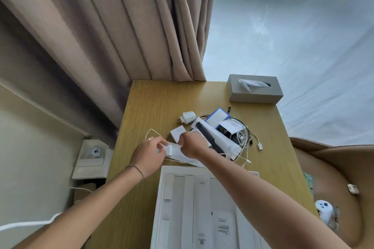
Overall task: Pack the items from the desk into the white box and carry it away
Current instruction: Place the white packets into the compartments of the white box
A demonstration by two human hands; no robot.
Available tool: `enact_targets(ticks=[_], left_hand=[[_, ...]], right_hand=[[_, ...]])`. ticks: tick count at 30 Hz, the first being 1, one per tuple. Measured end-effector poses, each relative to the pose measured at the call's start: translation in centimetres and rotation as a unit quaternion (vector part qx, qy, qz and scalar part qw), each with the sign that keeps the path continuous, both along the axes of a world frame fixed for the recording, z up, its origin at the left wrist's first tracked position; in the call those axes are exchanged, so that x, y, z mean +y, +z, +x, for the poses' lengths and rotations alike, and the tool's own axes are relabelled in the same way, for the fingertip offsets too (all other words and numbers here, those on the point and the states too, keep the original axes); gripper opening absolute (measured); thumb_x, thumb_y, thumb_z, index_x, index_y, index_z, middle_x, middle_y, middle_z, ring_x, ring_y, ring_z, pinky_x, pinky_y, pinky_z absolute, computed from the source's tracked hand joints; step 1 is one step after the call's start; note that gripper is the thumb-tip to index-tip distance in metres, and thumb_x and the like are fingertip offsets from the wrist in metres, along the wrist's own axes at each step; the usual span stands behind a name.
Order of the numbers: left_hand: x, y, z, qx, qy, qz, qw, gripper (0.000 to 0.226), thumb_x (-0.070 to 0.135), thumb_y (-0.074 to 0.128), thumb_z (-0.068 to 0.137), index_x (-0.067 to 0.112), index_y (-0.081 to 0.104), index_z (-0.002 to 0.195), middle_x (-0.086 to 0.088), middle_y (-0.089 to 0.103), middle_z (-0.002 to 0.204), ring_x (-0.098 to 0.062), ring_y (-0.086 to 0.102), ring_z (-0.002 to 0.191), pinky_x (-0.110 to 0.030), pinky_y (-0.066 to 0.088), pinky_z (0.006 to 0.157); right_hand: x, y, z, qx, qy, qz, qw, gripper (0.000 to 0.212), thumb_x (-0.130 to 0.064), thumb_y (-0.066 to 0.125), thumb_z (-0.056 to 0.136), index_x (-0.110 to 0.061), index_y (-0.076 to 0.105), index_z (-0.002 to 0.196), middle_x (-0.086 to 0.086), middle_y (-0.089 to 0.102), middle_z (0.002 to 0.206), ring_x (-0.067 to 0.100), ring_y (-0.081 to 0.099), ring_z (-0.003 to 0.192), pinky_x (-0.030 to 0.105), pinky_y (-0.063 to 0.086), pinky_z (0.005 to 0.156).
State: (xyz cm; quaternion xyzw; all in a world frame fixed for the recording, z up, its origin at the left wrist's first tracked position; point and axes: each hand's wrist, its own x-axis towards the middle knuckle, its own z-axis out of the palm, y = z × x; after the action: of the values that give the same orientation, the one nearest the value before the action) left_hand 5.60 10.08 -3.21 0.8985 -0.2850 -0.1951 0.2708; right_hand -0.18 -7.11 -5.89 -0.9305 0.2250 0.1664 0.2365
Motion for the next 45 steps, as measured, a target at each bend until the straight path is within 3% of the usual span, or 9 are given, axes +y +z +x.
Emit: enact_targets(ticks=[5,11,16,24,31,35,37,42,45], left_hand=[[1.5,-1.1,0.7,0.020,0.013,0.024,0.999,0.017,0.024,0.056,0.093,0.035,0.066,0.102,0.015,0.061,0.098,0.000,0.058,0.088,-0.020,0.048,0.069],[2.9,-1.8,0.8,0.036,0.030,0.030,0.998,0.018,0.021,0.055,0.092,0.034,0.068,0.098,0.014,0.062,0.100,-0.004,0.060,0.093,-0.026,0.053,0.078],[3.4,-2.2,1.1,0.034,0.027,0.033,0.999,0.016,0.022,0.056,0.094,0.031,0.068,0.100,0.014,0.062,0.100,-0.004,0.059,0.092,-0.030,0.055,0.080],[1.4,-2.4,1.5,0.043,0.001,0.020,0.999,0.016,0.022,0.057,0.095,0.030,0.068,0.101,0.014,0.064,0.099,-0.003,0.060,0.091,-0.029,0.055,0.079],[-5.3,-1.8,0.9,0.045,-0.051,0.027,0.997,0.023,0.020,0.049,0.094,0.029,0.068,0.102,0.010,0.066,0.100,-0.006,0.061,0.090,-0.026,0.052,0.072],[-10.6,-1.3,0.0,0.000,-0.123,0.030,0.992,0.024,0.019,0.047,0.095,0.026,0.068,0.106,0.006,0.068,0.102,-0.011,0.060,0.090,-0.031,0.052,0.075],[-13.2,-1.5,-0.6,-0.026,-0.163,0.030,0.986,0.025,0.018,0.047,0.097,0.025,0.067,0.108,0.002,0.067,0.104,-0.013,0.058,0.088,-0.033,0.052,0.074],[-19.0,-2.7,-2.2,-0.130,-0.304,0.068,0.941,0.034,0.007,0.046,0.094,0.023,0.062,0.120,-0.003,0.061,0.114,-0.023,0.055,0.104,-0.031,0.042,0.075],[-21.3,-3.5,-2.9,-0.199,-0.392,0.119,0.890,0.035,0.005,0.049,0.092,0.017,0.059,0.123,-0.008,0.060,0.116,-0.026,0.054,0.106,-0.036,0.047,0.085]], right_hand=[[1.1,-3.5,2.3,0.044,0.079,-0.044,0.995,0.038,-0.009,0.060,0.086,-0.012,0.057,0.125,0.011,0.065,0.119,0.032,0.063,0.108,0.042,0.056,0.080],[1.7,-5.8,3.3,0.045,0.113,-0.105,0.987,0.054,-0.013,0.068,0.085,-0.012,0.045,0.134,0.012,0.065,0.109,0.032,0.066,0.097,0.039,0.051,0.066],[1.1,-5.1,3.8,0.058,0.104,-0.107,0.987,0.025,-0.016,0.069,0.083,-0.010,0.064,0.107,0.009,0.068,0.097,0.027,0.060,0.078,0.035,0.044,0.061],[-2.1,0.1,2.3,-0.100,-0.092,0.023,0.990,0.026,-0.029,0.074,0.081,-0.014,0.074,0.102,0.005,0.071,0.089,0.026,0.066,0.083,0.033,0.050,0.063],[-8.2,4.9,-3.0,-0.273,-0.327,0.191,0.884,0.020,-0.022,0.078,0.083,-0.013,0.078,0.101,0.000,0.078,0.096,0.019,0.073,0.085,0.041,0.062,0.075],[-11.0,5.8,-6.2,-0.294,-0.393,0.200,0.848,0.006,-0.021,0.079,0.084,-0.024,0.077,0.089,-0.005,0.078,0.088,0.018,0.074,0.082,0.040,0.060,0.071],[-12.0,6.0,-7.6,-0.299,-0.411,0.191,0.840,0.015,-0.022,0.080,0.083,-0.033,0.072,0.076,-0.012,0.076,0.082,0.012,0.073,0.079,0.034,0.055,0.067],[-13.6,5.7,-10.1,-0.291,-0.437,0.187,0.830,0.019,-0.023,0.081,0.082,-0.034,0.069,0.071,-0.016,0.074,0.076,0.010,0.072,0.075,0.040,0.059,0.070],[-14.2,5.3,-11.2,-0.297,-0.443,0.198,0.822,0.017,-0.022,0.081,0.082,-0.031,0.071,0.073,-0.012,0.075,0.077,0.013,0.073,0.075,0.041,0.060,0.070]])
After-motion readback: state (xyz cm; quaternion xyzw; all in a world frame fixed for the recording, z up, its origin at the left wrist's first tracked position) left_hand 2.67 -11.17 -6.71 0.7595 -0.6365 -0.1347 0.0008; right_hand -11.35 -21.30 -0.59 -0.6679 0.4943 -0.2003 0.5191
